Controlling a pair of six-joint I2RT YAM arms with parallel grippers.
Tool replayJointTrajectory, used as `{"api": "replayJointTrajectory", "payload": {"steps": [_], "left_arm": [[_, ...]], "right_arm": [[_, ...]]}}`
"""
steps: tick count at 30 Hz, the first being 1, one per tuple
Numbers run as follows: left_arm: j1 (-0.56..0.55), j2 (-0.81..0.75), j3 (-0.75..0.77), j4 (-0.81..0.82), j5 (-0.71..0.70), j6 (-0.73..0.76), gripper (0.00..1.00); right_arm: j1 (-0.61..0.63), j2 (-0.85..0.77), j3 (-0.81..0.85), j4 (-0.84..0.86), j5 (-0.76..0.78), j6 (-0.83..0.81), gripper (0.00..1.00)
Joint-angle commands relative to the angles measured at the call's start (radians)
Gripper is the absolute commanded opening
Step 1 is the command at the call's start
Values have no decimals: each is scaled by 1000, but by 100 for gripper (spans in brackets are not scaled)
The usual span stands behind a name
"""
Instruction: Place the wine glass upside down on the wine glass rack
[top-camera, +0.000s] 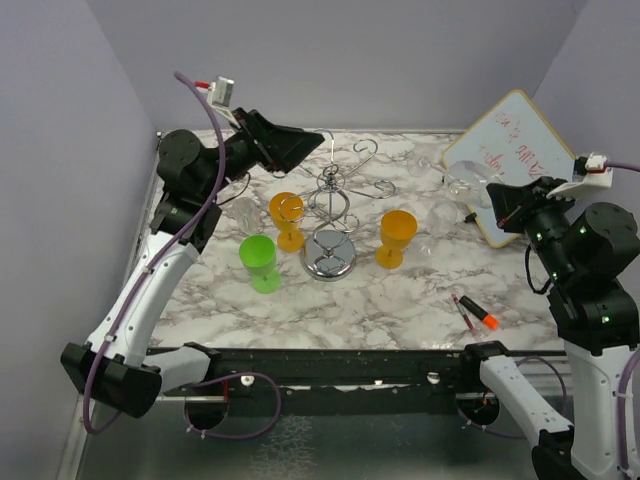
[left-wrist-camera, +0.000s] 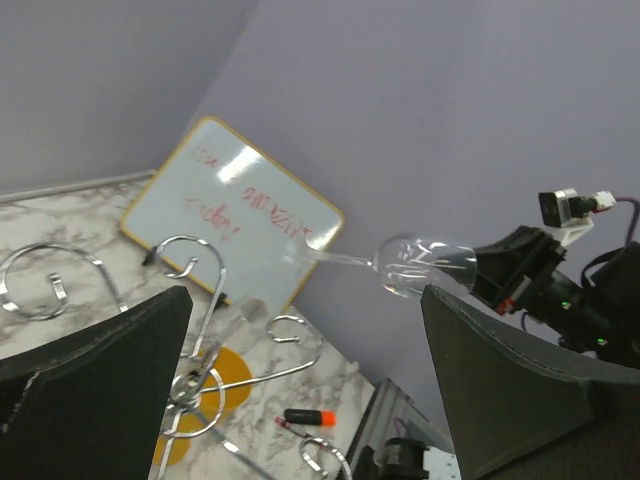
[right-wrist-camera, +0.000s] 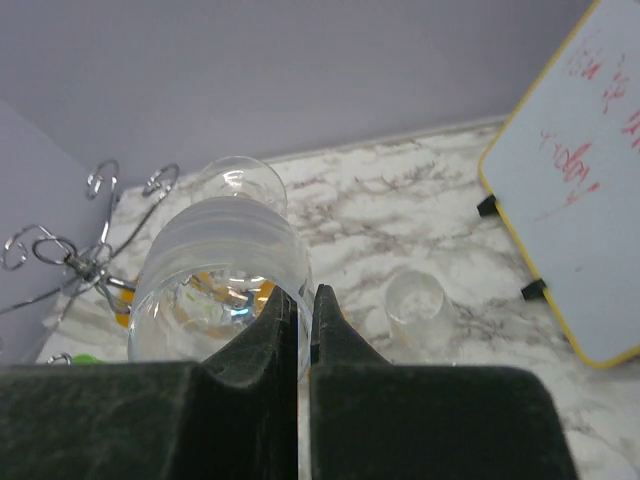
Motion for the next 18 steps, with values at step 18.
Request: {"api": "replayJointTrajectory", "payload": {"steps": [18], "left_arm": [[-429,227,169,208,-394,-282,99]], "right_arm": [[3,-179,-331,924,-86,365,1]]}}
